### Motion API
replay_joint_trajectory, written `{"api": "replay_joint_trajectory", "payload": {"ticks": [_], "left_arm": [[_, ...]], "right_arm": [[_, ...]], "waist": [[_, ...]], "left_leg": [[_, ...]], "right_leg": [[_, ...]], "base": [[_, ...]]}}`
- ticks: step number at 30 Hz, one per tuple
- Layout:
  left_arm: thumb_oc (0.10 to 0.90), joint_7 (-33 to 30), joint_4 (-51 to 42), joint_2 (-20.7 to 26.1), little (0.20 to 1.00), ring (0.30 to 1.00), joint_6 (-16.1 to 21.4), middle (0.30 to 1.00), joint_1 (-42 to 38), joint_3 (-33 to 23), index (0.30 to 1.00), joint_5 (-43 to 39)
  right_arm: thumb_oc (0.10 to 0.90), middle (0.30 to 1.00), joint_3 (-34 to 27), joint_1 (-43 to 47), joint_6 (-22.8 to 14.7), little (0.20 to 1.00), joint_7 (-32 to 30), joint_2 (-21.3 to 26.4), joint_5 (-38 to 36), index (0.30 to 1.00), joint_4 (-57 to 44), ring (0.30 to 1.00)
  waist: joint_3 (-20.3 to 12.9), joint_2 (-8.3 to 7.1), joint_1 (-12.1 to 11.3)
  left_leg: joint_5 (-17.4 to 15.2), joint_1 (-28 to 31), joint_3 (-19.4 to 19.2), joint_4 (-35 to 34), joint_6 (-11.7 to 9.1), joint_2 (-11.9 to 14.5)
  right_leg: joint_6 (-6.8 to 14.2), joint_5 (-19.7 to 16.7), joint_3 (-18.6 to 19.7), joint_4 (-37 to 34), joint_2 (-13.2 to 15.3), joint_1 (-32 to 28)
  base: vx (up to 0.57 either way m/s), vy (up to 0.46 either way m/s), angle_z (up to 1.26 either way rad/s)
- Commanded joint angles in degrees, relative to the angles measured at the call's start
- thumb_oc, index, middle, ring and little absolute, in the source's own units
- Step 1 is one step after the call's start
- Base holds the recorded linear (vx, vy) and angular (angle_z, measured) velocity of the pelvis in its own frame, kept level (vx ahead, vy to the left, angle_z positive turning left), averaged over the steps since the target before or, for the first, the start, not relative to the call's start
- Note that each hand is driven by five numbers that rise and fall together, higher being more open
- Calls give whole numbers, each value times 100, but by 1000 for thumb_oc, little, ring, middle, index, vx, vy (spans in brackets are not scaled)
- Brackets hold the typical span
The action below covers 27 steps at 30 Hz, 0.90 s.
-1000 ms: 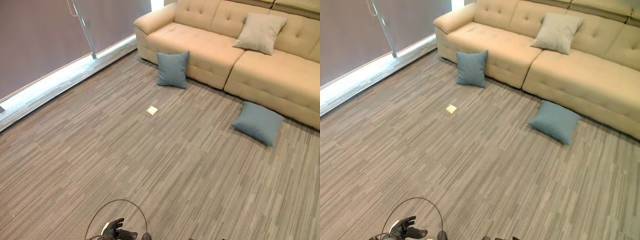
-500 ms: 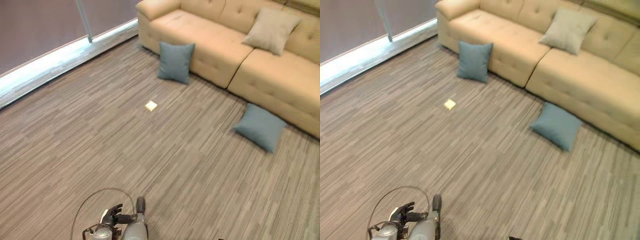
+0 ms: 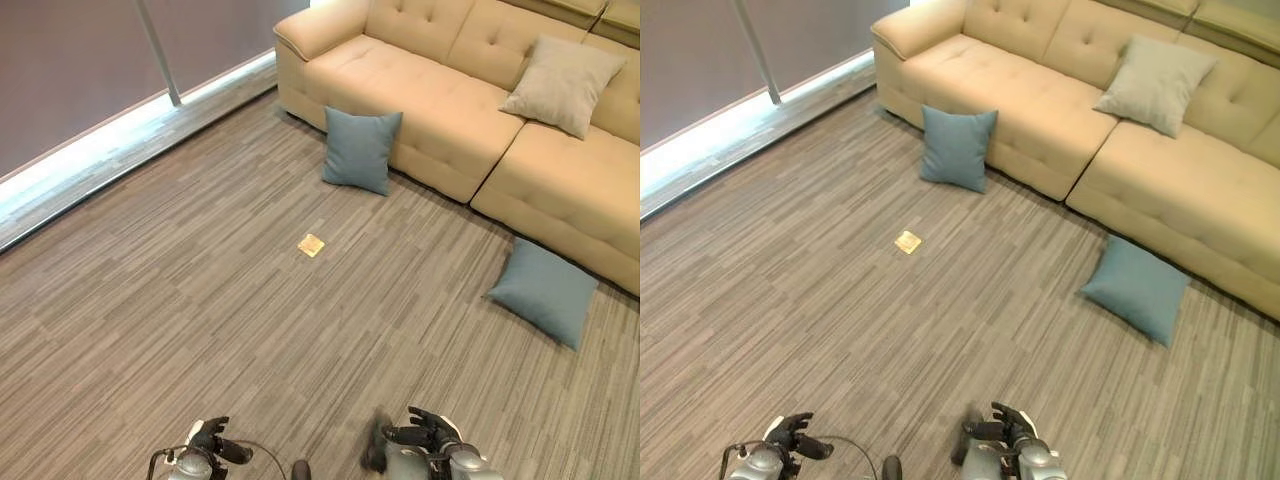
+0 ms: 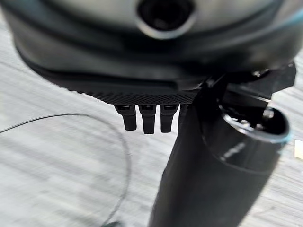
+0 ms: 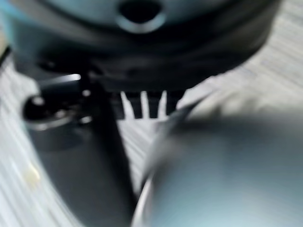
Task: Pick up all the scattered cushions and arrange them neatly on the sofa.
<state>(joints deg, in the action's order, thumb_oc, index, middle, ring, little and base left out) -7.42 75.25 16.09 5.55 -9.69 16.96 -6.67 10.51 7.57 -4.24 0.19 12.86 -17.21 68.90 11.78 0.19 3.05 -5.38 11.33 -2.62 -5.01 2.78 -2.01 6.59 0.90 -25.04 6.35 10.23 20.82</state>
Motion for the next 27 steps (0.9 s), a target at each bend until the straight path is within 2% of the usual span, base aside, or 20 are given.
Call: {"api": "replay_joint_trajectory", "payload": {"ticks": [1, 3, 4, 5, 6, 7, 8, 9, 10, 11, 13, 15, 17, 19, 21, 22, 23, 25, 26, 27], "left_arm": [[800, -26, -158, -94, 900, 900, 323, 900, -215, 148, 900, 332], [800, 10, -51, -270, 900, 900, 313, 900, -35, 248, 900, 497], [800, 27, 18, -359, 900, 900, 301, 900, 50, 269, 900, 508], [800, 59, 66, -468, 900, 900, 264, 900, 128, 287, 900, 487], [800, 117, 84, -533, 900, 900, 224, 900, 180, 250, 900, 402], [800, 117, 84, -531, 900, 900, 224, 900, 180, 250, 900, 402], [800, 112, -28, -512, 900, 900, 204, 900, 231, 347, 900, 483], [800, 112, -28, -512, 900, 900, 204, 900, 231, 347, 900, 483], [800, 95, -39, -460, 900, 900, 150, 900, 259, 482, 900, 681], [800, 77, -63, -449, 900, 900, 151, 900, 257, 483, 900, 697], [800, 38, -102, -443, 900, 900, 164, 900, 266, 427, 900, 610], [800, -15, -118, -446, 900, 900, 206, 900, 300, 444, 900, 606], [800, -93, -125, -432, 900, 900, 235, 900, 274, 452, 900, 556], [800, -169, -116, -373, 900, 900, 237, 900, 185, 436, 900, 470], [800, -104, -42, -379, 900, 900, 198, 900, 141, 428, 900, 451], [800, -62, 12, -405, 900, 900, 192, 900, 176, 412, 900, 470], [800, -95, -2, -391, 900, 900, 161, 900, 194, 435, 900, 539], [800, -135, -23, -358, 900, 900, 175, 900, 194, 374, 900, 531], [800, -164, -23, -362, 900, 900, 200, 900, 151, 309, 900, 448], [800, -164, -23, -362, 900, 900, 200, 900, 151, 310, 900, 448]], "right_arm": [[800, 900, -47, -499, 194, 900, -58, 223, -97, 900, 649, 900], [800, 900, -193, -641, 276, 900, -56, 256, -136, 900, 874, 900], [800, 900, -221, -660, 290, 900, -77, 257, -137, 900, 919, 900], [800, 900, -233, -699, 291, 900, -79, 250, -111, 900, 939, 900], [800, 900, -259, -719, 244, 900, -101, 226, -152, 900, 922, 900], [800, 900, -259, -719, 244, 900, -101, 224, -151, 900, 922, 900], [800, 900, -170, -611, 205, 900, -107, 288, -251, 900, 865, 900], [800, 900, -170, -611, 205, 900, -107, 288, -251, 900, 865, 900], [800, 900, 19, -340, 175, 900, -213, 455, -182, 900, 687, 900], [800, 900, 52, -289, 164, 900, -233, 506, -147, 900, 637, 900], [800, 900, 24, -121, 100, 900, -295, 593, -222, 900, 504, 900], [800, 900, 76, -28, 24, 900, -360, 626, -213, 900, 339, 900], [800, 900, 231, 119, -65, 900, -439, 620, -71, 900, 211, 900], [800, 900, 327, 205, -110, 900, -541, 632, 51, 900, 139, 900], [800, 900, 369, 235, -118, 900, -594, 579, 185, 900, 145, 900], [800, 900, 375, 198, -85, 900, -574, 567, 231, 900, 143, 900], [800, 900, 335, 161, -54, 900, -578, 487, 263, 900, 196, 900], [800, 900, 320, 81, -43, 900, -570, 370, 260, 900, 210, 900], [800, 900, 220, 13, -26, 900, -535, 229, 120, 900, 288, 900], [800, 900, 220, 13, -26, 900, -535, 229, 120, 900, 288, 900]], "waist": [[236, 51, 302], [148, 121, 365], [97, 162, 377], [75, 233, 384], [94, 268, 384], [81, 257, 398], [237, 116, 285], [237, 117, 285], [408, -73, 22], [455, -93, -51], [456, -136, -255], [438, -141, -461], [405, -62, -761], [413, -138, -990], [346, -181, -980], [248, -135, -954], [179, -96, -961], [70, -122, -980], [-51, -178, -1002], [-52, -177, -1002]], "left_leg": [[-1015, 551, -44, 35, -406, 217], [-1208, 695, 70, 365, -426, 264], [-1092, 612, 109, 686, -478, 304], [-772, 459, 46, 1336, -633, 417], [-101, 147, -118, 2357, -883, 645], [-91, 124, -102, 2360, -881, 634], [523, -760, -529, 4075, -844, 1188], [523, -761, -529, 4076, -844, 1188], [489, -1461, -711, 5025, -711, 1320], [390, -1748, -749, 5178, -680, 1320], [221, -2211, -778, 4509, -656, 1213], [189, -2335, -705, 3243, -612, 1028], [688, -2384, -250, 1070, -707, 889], [847, -2672, 288, 64, -811, 805], [836, -2900, 122, 2, -877, 815], [810, -2811, -7, 1, -823, 840], [1096, -2738, 44, 107, -801, 821], [1395, -2600, 105, 169, -783, 779], [1333, -2588, 81, 308, -653, 663], [1333, -2591, 82, 309, -653, 664]], "right_leg": [[359, -486, 770, -265, -14, -255], [222, -510, 957, -26, -48, -280], [125, -475, 963, 102, -65, -322], [-16, -375, 972, 223, -174, -489], [-243, -189, 892, 288, -275, -682], [-243, -197, 883, 279, -259, -673], [-556, 65, 863, 106, -378, -1131], [-556, 65, 862, 106, -378, -1131], [-803, 347, 947, -107, -576, -1693], [-807, 416, 961, -134, -579, -1831], [-763, 596, 1002, -274, -613, -2206], [-646, 729, 1074, -430, -650, -2540], [-518, 922, 1157, -600, -809, -2934], [-496, 1155, 1308, -611, -845, -3256], [-440, 1313, 1472, -601, -844, -3535], [-415, 1380, 1616, -570, -836, -3551], [-390, 1419, 1670, -498, -832, -3625], [-310, 1350, 1751, -364, -743, -3516], [-169, 1275, 1787, -138, -609, -3494], [-169, 1275, 1787, -138, -610, -3492]], "base": [[787, -88, 82], [630, -113, 71], [482, -155, 40], [530, -258, 29], [363, -207, 13], [310, -347, 28], [118, -212, 30], [413, -478, 30], [374, -300, -10], [550, -313, -8], [438, -19, -27], [509, 107, -58], [568, 158, -54], [502, 84, -76], [495, 208, -67], [544, 363, -52], [421, 314, -66], [384, 294, -79], [318, 247, -68], [511, 454, -43]]}}
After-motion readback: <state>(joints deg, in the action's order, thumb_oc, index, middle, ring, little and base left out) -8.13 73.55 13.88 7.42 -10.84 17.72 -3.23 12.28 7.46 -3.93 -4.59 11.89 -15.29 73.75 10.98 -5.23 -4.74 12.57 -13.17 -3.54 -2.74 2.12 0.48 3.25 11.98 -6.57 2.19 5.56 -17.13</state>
